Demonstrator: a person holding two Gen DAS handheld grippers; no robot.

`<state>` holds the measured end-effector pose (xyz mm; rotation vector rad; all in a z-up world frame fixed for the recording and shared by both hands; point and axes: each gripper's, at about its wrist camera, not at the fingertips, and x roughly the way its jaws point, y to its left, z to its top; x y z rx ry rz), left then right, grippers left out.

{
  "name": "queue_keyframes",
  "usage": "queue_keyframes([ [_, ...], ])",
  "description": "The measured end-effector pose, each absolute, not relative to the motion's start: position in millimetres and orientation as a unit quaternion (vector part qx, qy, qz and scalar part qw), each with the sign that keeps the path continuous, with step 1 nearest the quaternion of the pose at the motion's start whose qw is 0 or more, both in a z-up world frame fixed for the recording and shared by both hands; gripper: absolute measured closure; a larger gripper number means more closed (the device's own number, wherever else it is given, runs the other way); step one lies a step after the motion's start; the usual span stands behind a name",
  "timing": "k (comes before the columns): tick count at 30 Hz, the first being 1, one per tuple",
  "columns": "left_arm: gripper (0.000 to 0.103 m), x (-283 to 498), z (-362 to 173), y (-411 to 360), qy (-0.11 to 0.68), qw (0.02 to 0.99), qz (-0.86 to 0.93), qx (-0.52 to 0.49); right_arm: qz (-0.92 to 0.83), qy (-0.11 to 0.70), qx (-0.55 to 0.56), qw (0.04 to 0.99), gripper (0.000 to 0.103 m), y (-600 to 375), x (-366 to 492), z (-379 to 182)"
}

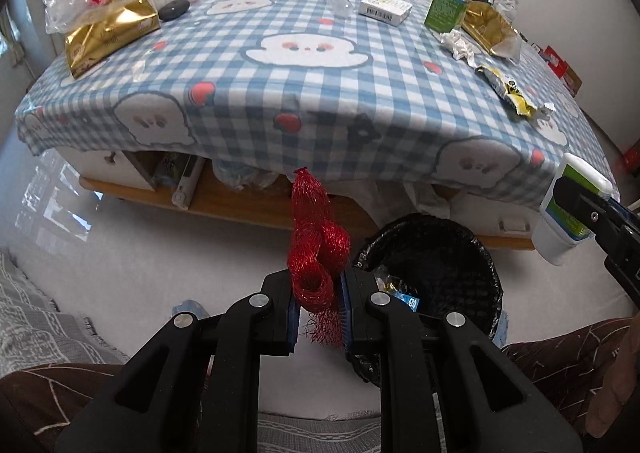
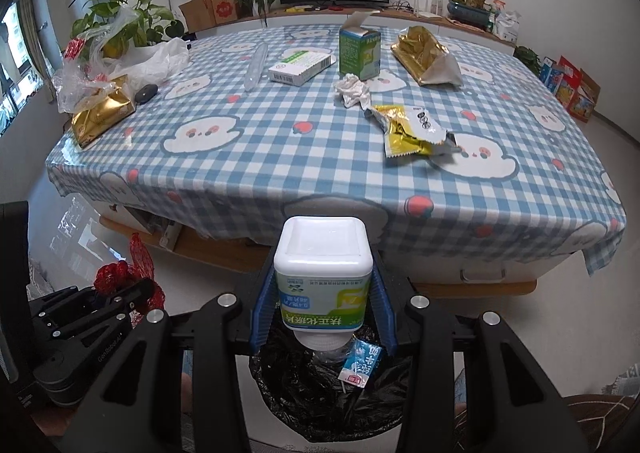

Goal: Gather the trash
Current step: 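Carry the red net bag and white bottle with both tools over the bin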

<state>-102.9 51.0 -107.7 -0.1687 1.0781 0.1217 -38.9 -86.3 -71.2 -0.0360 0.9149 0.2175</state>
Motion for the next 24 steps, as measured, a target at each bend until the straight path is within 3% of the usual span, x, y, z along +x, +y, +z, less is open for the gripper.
queue_keyframes([
  [24,0.088,-99.6,-176.9,33.2,0.518,0.851,0.044,-0.067,0.076,0.510,-0.016,0.857,0.063,-102.7,-38.3,-189.4],
])
